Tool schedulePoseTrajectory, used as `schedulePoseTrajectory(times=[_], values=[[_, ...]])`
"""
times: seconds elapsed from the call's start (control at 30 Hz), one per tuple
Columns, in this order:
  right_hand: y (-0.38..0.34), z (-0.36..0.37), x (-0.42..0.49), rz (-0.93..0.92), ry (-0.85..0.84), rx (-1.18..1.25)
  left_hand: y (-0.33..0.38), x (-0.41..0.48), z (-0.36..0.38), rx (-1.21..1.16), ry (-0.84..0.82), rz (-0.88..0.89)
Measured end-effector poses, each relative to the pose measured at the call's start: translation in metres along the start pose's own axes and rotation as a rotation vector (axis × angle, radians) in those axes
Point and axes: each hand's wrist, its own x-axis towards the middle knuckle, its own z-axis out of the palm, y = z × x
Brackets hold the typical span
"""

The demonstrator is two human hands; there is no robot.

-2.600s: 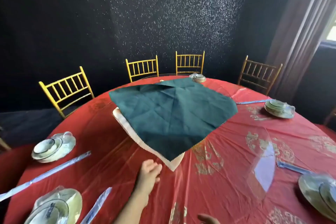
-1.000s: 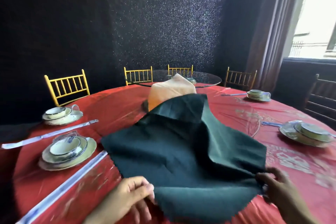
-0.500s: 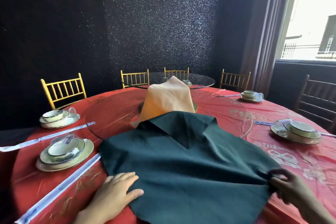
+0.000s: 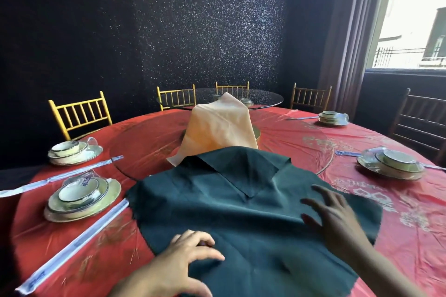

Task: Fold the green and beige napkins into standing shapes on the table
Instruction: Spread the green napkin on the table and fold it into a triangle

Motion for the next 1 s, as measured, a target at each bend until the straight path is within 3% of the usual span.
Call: schedulePoseTrajectory(times=[0.13, 0.23, 0.4, 0.5, 0.57, 0.67, 0.77, 0.87, 0.93, 1.0], values=[[-0.035, 0.01, 0.012, -0.276, -0.478, 0.5, -0.01, 0.01, 0.011, -0.075, 0.098, 0.059], [-0.045, 0.009, 0.006, -0.296, -0.568, 0.726, -0.009, 0.018, 0.009, -0.175, 0.155, 0.094], [-0.034, -0.02, -0.005, -0.214, -0.738, 1.013, -0.002, 0.038, -0.019, -0.499, 0.321, -0.011], [-0.027, -0.03, -0.009, -0.3, -0.831, 0.826, -0.002, 0.059, -0.033, -0.521, 0.403, -0.129], [-0.029, -0.021, -0.011, -0.371, -0.759, 0.573, -0.002, 0.071, -0.037, -0.5, 0.389, -0.187], [-0.02, -0.016, -0.002, -0.178, -0.622, 0.626, -0.005, 0.075, -0.041, -0.467, 0.177, -0.229], [-0.007, -0.029, 0.009, 0.024, -0.819, 0.914, 0.004, 0.07, -0.051, -0.463, -0.131, -0.207], [-0.001, -0.024, 0.017, 0.228, -0.841, 1.07, 0.009, 0.084, -0.054, -0.304, 0.015, -0.186], [0.0, -0.008, 0.023, 0.313, -0.769, 0.946, 0.009, 0.1, -0.047, -0.103, 0.149, -0.133], [0.004, 0.011, 0.025, 0.344, -0.687, 0.725, 0.007, 0.115, -0.03, 0.08, 0.133, -0.017]])
